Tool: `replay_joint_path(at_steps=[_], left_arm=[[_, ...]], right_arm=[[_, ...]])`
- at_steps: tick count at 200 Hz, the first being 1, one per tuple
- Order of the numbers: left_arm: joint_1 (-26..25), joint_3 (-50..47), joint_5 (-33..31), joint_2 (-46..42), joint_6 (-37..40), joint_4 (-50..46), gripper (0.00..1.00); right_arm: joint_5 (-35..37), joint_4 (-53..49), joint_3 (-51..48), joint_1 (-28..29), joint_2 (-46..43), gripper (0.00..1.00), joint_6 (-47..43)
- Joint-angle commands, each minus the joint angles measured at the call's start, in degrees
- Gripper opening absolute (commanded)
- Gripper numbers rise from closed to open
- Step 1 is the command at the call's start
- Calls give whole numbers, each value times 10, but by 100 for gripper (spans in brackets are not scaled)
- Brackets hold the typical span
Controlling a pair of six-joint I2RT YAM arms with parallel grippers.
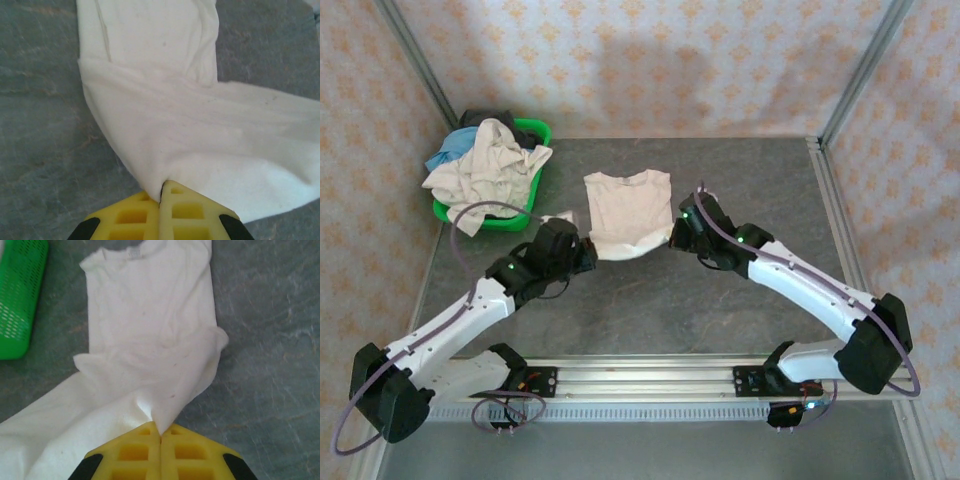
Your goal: Fold and stack the t-shirts
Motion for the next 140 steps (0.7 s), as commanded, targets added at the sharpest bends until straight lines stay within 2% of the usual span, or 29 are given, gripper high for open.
replay_joint_path(at_steps=[1,19,74,111,140], left_arm=[[35,49,-33,15,27,-43,0],[65,78,-27,45,38,-28,0],[138,205,16,213,63,-40,0],[175,256,-26,262,59,-42,0],[189,343,-39,364,75,-59,0]], right_arm=[[13,-13,54,-12,35,0,-30],[5,-20,102,-27,81,0,-38],[-38,-31,221,-79,210,0,-49],[-64,-37,284,-105,283,0,-55],[-76,-64,355,-122,351,0,-58]])
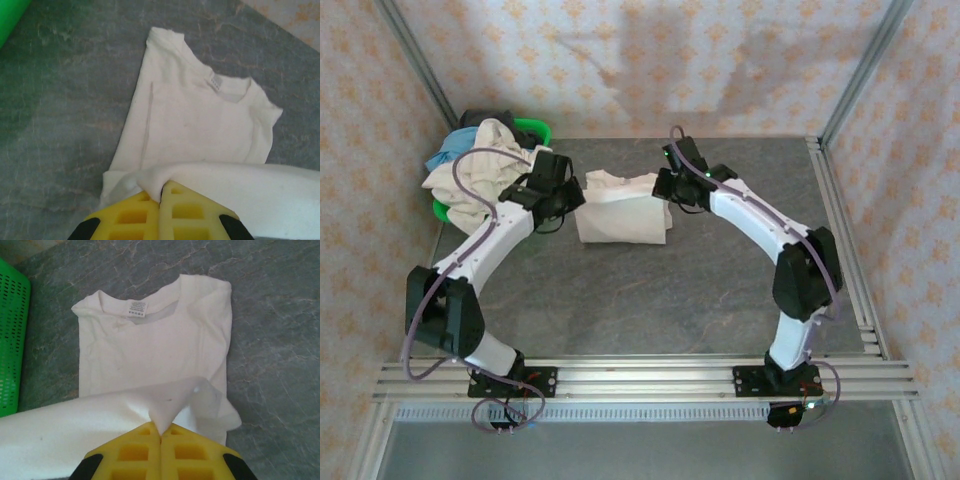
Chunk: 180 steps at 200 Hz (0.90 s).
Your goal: Fold and stack the t-shirts
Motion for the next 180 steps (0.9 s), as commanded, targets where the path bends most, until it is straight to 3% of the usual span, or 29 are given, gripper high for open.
replay_joint_path(at_steps=[1,60,72,84,93,115,134,159,180], left_arm=[[17,72,-40,70,25,-23,0],[43,296,-20,285,26,-69,0],[44,366,-17,339,32,-106,17],[47,439,-15,390,41,-149,22],[48,481,-21,419,47,-175,36],[54,528,-31,446,53,-205,59],[55,512,-36,427,61,-199,60],[43,406,-15,367,75,-124,58],[29,378,6,373,85,-87,48]], right_arm=[[-4,-37,61,-21,48,0,-11],[-14,-80,214,-58,187,0,-4],[-16,-89,242,-63,217,5,-5],[-16,-105,279,-69,250,20,-9],[-14,-132,318,-74,279,29,-12],[2,-191,398,-87,320,34,-23],[2,-172,380,-83,295,39,-40],[-23,-87,306,-50,258,43,-65],[-37,-91,340,-40,304,39,-63]])
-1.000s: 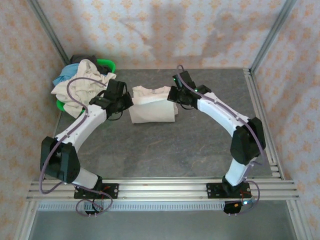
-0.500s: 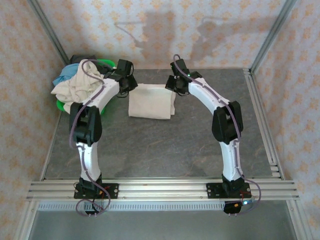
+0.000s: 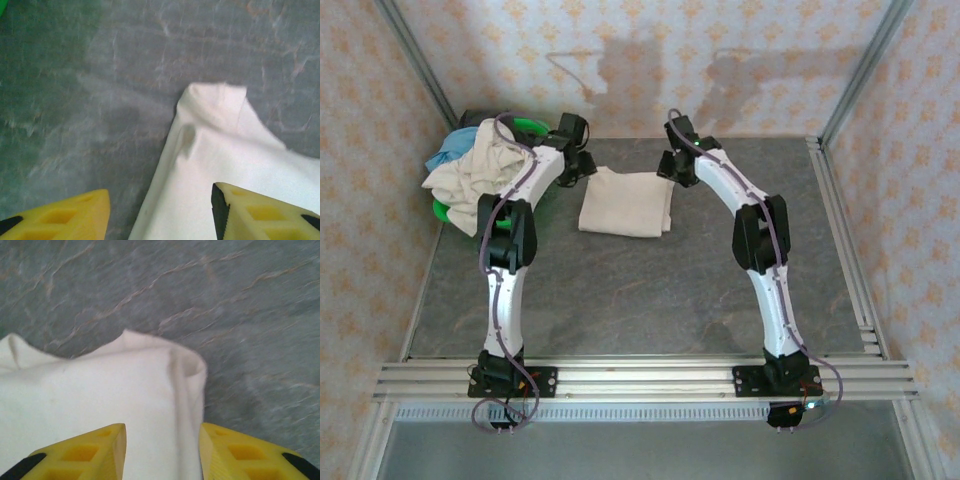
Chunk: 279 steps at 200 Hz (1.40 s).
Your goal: Fold and stack the t-shirts
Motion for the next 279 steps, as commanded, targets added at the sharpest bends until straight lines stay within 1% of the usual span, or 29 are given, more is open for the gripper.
replay_joint_path(at_steps=[1,15,19,34,37,49,61,83,89,107,116,135,145,148,169,182,201,209,219,232,253,267,279], left_arm=[[-18,-22,17,-22,21,44,47],[-15,14,35,21,13,23,39],[-12,24,39,34,7,19,37],[-2,44,79,75,-5,36,36],[0,47,86,82,-21,42,35],[2,73,95,111,-33,49,35],[2,114,94,140,-31,35,36],[3,171,88,179,-27,10,41],[3,181,87,184,-25,8,43],[2,209,88,199,-21,3,48],[2,225,92,209,-16,0,51],[3,267,113,229,-11,-16,55],[2,279,123,232,-11,-21,55],[2,280,126,231,4,-23,55],[2,280,127,204,31,-33,62],[2,275,118,175,51,-46,65],[-1,233,109,111,75,-46,68],[-3,197,107,77,84,-36,68],[-9,143,97,31,93,-23,69],[-19,58,82,-27,102,0,69],[-38,-84,53,-109,100,37,69],[-47,-160,41,-141,91,56,68],[-51,-212,29,-156,79,65,68]], right_arm=[[-17,20,24,28,13,39,-17],[-11,4,67,27,52,35,-14],[-7,5,75,26,60,33,-10],[-18,8,116,19,99,25,4],[-19,8,125,19,107,25,7],[-6,-12,160,14,135,24,18],[4,-25,178,11,150,23,20],[16,-31,158,3,150,23,15],[18,-33,148,2,146,21,12],[5,-10,75,4,116,13,2],[0,11,19,7,90,11,-1],[21,60,-110,20,19,11,3],[28,79,-175,30,-19,10,13],[31,86,-196,33,-32,10,16],[68,112,-337,62,-123,10,43],[83,134,-415,76,-188,15,58],[82,168,-479,87,-266,20,61],[83,182,-487,91,-281,23,52],[87,195,-481,92,-280,28,32],[96,187,-444,93,-247,33,6],[112,152,-355,87,-167,37,-27],[85,138,-301,78,-119,42,-43],[86,111,-261,71,-86,45,-45]])
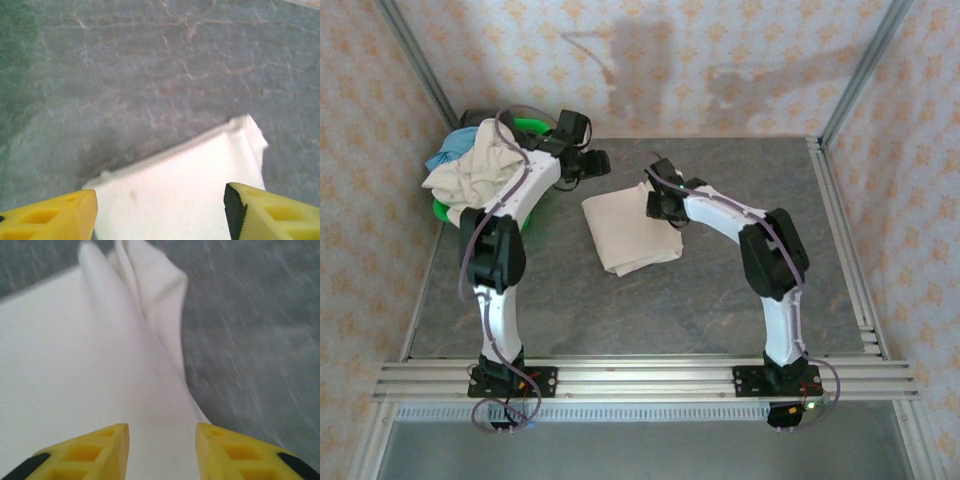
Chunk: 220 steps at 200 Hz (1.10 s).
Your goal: Fold and stack the t-shirts
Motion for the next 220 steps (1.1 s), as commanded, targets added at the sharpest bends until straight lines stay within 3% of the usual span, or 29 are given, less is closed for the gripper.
replay_joint_path(at_steps=[1,22,55,71,86,112,129,159,194,220], left_arm=[[-13,-99,-45,-11,-2,29,68],[-14,-162,-46,-21,-15,49,68],[-14,-191,-39,-3,-20,58,63],[-15,-187,-38,2,-19,58,63],[-14,-181,-35,2,-19,57,63],[-15,-187,-35,-14,-19,60,64],[-18,-204,-29,-34,-22,69,64],[-30,-239,-34,-78,-29,81,65],[-115,-246,-57,-98,-35,90,64],[-140,-307,-44,-108,-67,127,42]], right_arm=[[11,-46,58,-16,68,45,-36],[15,-54,64,-22,82,43,-37],[18,-21,-34,-49,30,19,-6],[30,-10,-80,-67,-2,14,2],[10,2,-114,-78,-37,17,0],[-29,23,-151,-77,-89,41,9],[-21,18,-159,-67,-106,49,24],[65,9,-165,-5,-136,48,31],[38,26,-165,9,-110,44,44],[28,32,-183,-1,-89,36,75]])
